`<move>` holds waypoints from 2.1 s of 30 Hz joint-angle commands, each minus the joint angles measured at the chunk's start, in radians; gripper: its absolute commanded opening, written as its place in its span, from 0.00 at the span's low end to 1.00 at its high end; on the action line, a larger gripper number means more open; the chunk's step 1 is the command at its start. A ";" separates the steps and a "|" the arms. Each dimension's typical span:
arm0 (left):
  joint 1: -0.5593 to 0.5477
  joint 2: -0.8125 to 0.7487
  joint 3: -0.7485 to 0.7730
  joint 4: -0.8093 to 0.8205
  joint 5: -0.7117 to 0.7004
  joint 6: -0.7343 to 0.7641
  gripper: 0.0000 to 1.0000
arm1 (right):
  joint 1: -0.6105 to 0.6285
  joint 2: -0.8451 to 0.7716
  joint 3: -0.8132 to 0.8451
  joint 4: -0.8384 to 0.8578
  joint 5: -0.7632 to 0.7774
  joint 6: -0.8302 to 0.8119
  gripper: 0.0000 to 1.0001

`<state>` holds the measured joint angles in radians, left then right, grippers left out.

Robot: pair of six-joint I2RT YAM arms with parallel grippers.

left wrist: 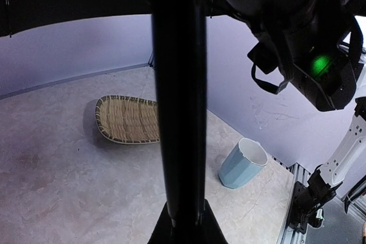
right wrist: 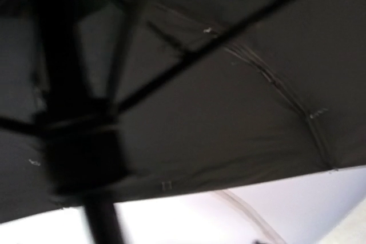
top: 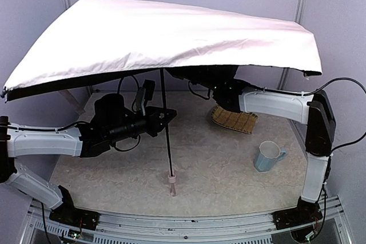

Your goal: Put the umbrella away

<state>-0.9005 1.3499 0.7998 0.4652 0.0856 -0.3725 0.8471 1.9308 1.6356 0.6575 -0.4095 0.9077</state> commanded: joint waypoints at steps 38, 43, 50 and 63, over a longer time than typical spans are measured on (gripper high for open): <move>-0.150 0.059 -0.156 0.353 -0.176 -0.052 0.00 | -0.049 -0.152 -0.176 0.331 0.311 0.002 0.45; -0.157 0.087 -0.157 0.440 -0.169 -0.081 0.00 | -0.057 -0.136 -0.181 0.351 0.318 0.029 0.48; -0.166 0.102 -0.181 0.527 -0.148 -0.106 0.00 | -0.078 -0.148 -0.220 0.390 0.367 0.034 0.68; -0.226 0.179 -0.184 0.694 -0.277 -0.068 0.00 | -0.080 -0.147 -0.291 0.425 0.409 0.087 0.62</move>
<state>-1.1206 1.5097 0.6186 1.0103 -0.1627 -0.4679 0.7815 1.8164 1.3781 1.0042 -0.0418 0.9760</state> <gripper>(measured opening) 0.055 0.667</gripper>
